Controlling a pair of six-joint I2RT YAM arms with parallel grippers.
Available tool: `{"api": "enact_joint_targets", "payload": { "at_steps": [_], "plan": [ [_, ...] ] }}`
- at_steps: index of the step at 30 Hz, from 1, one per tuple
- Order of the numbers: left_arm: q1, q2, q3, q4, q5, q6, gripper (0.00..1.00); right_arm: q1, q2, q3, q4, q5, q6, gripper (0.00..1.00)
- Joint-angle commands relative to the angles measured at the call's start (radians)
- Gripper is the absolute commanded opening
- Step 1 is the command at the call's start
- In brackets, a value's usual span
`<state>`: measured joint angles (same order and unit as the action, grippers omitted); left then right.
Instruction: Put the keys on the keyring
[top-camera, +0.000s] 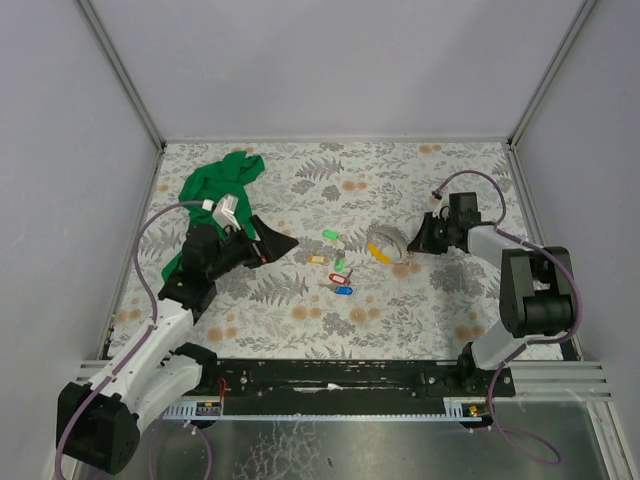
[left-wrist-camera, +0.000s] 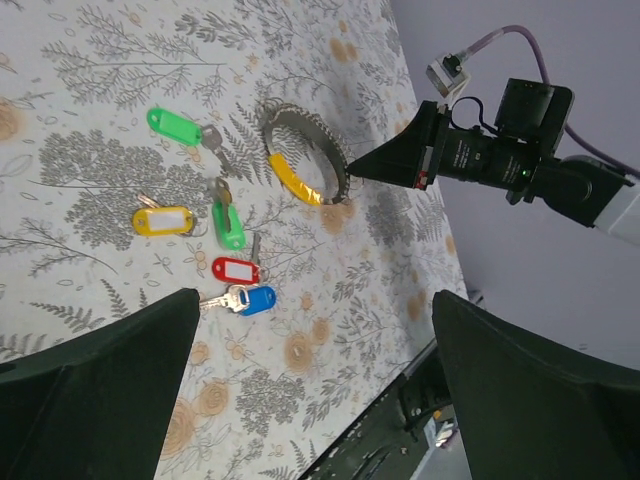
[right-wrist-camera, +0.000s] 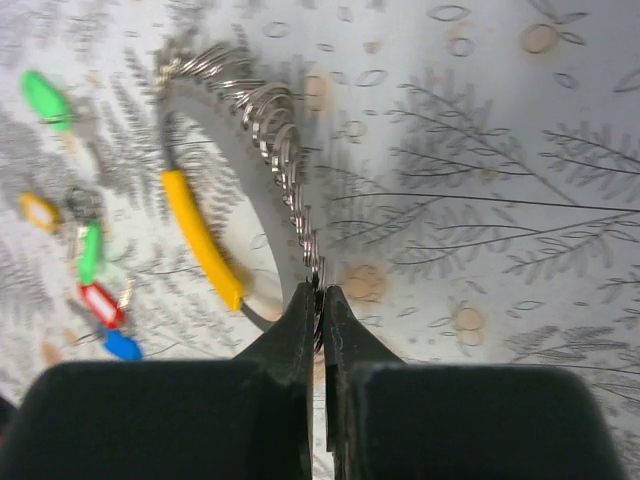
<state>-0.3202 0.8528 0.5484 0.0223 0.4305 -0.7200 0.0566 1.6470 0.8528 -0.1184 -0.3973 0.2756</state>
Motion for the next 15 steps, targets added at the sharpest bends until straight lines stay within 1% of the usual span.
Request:
{"api": "enact_joint_targets", "payload": {
  "at_steps": [1, 4, 6, 12, 15],
  "plan": [
    [-0.005, 0.036, -0.046, 0.216, 0.063, -0.138, 1.0, -0.003, -0.099, -0.053, 0.189, -0.162, 0.124, 0.0],
    [-0.009, 0.067, -0.086, 0.341, 0.084, -0.208, 0.98, -0.001, -0.147, -0.099, 0.269, -0.197, 0.187, 0.0],
    [-0.014, 0.09, -0.102, 0.39, 0.081, -0.238, 0.96, -0.001, -0.176, -0.124, 0.322, -0.218, 0.228, 0.0],
    [-0.064, 0.177, -0.125, 0.545, 0.048, -0.315, 0.93, 0.009, -0.235, -0.203, 0.557, -0.308, 0.402, 0.0],
    [-0.094, 0.237, -0.125, 0.634, 0.031, -0.348, 0.9, 0.037, -0.252, -0.216, 0.622, -0.325, 0.456, 0.0]
  ]
}}
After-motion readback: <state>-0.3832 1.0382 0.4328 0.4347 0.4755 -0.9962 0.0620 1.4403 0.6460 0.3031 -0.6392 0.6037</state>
